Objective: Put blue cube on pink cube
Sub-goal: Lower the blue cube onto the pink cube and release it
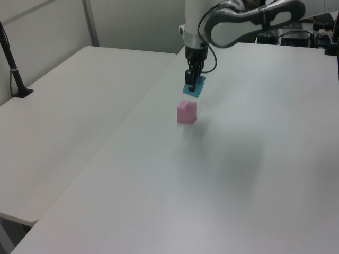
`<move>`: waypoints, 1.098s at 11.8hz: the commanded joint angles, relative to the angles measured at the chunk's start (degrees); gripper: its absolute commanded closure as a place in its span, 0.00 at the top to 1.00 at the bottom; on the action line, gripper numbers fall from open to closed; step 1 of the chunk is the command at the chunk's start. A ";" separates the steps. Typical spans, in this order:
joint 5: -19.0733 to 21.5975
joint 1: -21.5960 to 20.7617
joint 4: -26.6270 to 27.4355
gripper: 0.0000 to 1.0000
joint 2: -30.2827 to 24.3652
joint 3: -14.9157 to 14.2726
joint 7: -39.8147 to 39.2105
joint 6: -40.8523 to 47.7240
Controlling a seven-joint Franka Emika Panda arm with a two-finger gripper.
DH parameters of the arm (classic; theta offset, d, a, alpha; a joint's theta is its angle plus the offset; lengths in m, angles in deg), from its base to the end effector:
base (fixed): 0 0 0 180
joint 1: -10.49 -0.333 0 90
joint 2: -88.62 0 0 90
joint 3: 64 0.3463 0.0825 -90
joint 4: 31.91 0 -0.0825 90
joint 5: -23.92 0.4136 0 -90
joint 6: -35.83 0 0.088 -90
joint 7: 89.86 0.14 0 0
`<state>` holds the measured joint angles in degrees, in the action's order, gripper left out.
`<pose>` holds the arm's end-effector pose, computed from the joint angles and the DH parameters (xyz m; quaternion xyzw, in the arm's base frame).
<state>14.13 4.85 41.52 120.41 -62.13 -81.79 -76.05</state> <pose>0.7734 0.0798 0.4273 0.9955 0.0193 0.0673 0.0640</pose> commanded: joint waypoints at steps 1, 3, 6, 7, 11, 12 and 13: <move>-0.23 -1.93 -1.36 0.29 1.87 -1.70 1.07 -1.40; -0.23 -2.10 -1.36 0.29 3.53 -1.79 2.99 -4.03; -0.23 -2.71 -1.45 0.32 5.11 -2.05 3.88 -6.32; -0.23 -3.15 -1.36 0.32 5.38 -2.05 3.88 -6.33; -0.23 -3.07 -1.36 1.00 6.09 -2.31 4.76 -6.33; -0.23 -2.90 -1.36 1.00 6.00 -2.40 4.85 -6.33; -0.15 -2.72 -1.36 1.00 5.91 -2.40 4.94 -6.15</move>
<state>14.13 2.85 41.32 125.57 -63.28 -78.21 -81.96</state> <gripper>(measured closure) 0.123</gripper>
